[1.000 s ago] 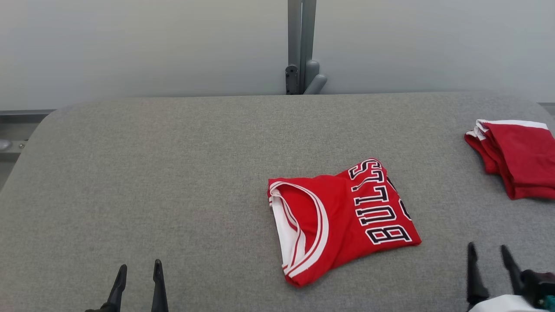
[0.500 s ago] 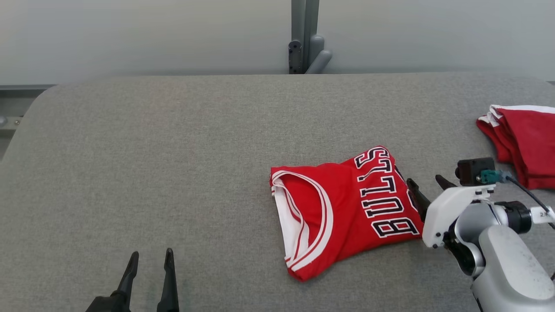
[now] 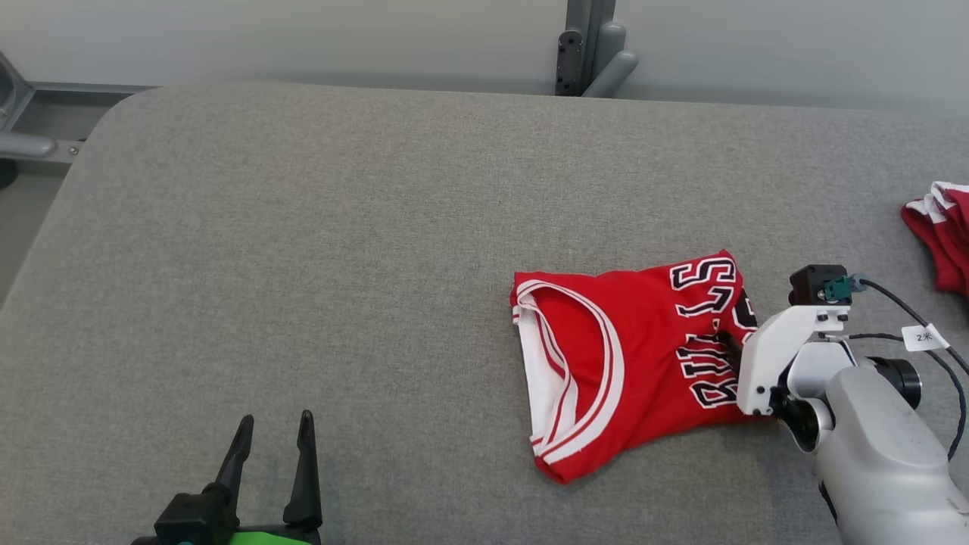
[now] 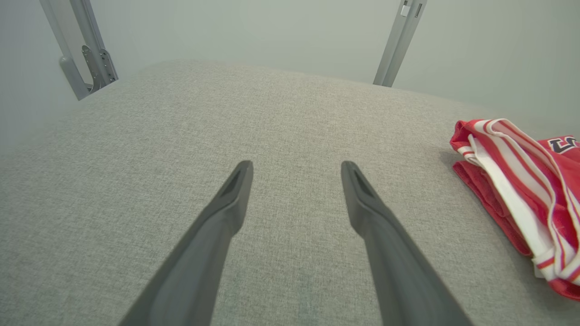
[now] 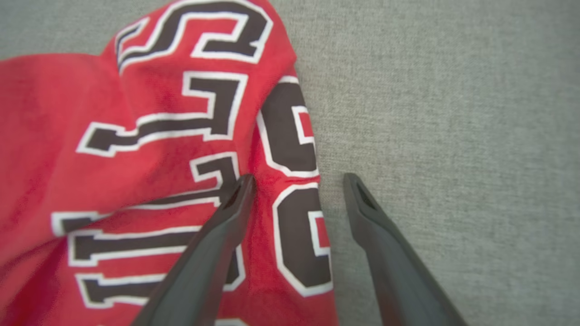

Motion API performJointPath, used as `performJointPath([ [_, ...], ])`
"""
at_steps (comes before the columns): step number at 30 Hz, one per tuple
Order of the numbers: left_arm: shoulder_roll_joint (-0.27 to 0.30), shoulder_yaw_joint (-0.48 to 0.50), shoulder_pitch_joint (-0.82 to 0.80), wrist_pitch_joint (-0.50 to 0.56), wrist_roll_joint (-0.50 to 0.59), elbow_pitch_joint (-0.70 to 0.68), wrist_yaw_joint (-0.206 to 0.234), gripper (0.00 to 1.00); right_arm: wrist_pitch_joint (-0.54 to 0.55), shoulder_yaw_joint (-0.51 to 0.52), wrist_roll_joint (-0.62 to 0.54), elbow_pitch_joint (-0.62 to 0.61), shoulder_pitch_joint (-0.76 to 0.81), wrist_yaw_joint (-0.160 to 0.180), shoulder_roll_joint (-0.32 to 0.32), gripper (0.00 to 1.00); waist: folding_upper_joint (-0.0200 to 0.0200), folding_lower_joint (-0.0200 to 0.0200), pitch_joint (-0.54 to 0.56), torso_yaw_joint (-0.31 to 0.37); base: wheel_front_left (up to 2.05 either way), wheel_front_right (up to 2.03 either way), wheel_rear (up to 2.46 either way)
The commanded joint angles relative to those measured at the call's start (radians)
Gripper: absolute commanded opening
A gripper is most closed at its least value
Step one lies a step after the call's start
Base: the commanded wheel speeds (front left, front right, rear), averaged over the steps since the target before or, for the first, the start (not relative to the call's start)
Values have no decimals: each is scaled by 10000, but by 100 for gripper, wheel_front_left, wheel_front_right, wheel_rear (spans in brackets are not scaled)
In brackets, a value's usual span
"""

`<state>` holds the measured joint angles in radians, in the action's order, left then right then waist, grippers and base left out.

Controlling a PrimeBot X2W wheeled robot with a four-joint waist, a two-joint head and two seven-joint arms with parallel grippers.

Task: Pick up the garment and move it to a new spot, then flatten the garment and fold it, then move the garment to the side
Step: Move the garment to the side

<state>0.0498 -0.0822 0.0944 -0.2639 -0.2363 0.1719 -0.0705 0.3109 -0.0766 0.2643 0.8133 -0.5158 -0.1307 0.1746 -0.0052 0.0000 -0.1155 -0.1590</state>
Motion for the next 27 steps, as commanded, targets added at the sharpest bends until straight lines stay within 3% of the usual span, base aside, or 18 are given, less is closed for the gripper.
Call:
performJointPath([
  [1,17,17,-117,0,-5,31,1,100,106,-24,190,327,-2,-2,-145,100,52,0,-97,-51,0,0,0],
  [2,17,14,-118,0,-4,40,-5,100,162,-66,377,542,-26,-2,-268,100,52,0,-119,-39,0,0,0],
  [3,17,19,-125,0,-8,41,-3,100,155,-48,677,701,-45,-2,-413,46,52,0,-136,-17,0,0,0],
  [4,17,18,-145,0,-21,35,20,100,144,-63,975,800,-101,-8,-511,7,52,0,-155,14,0,0,0],
  [5,17,55,-196,0,-67,2,91,100,170,-301,1533,738,-225,-30,-553,0,52,0,-184,114,0,0,0],
  [15,17,351,-338,2,15,-270,43,100,572,-509,3535,-1141,-1879,6,1354,0,52,0,-566,1113,0,0,0],
  [19,18,396,-457,2,57,-346,-7,100,1050,-251,3617,-1779,-2566,4,2054,0,52,0,-813,1490,0,0,0],
  [27,18,539,-829,0,313,-366,-163,100,1776,570,2899,-2549,-3379,1,2600,0,52,0,-1360,1962,0,0,0],
])
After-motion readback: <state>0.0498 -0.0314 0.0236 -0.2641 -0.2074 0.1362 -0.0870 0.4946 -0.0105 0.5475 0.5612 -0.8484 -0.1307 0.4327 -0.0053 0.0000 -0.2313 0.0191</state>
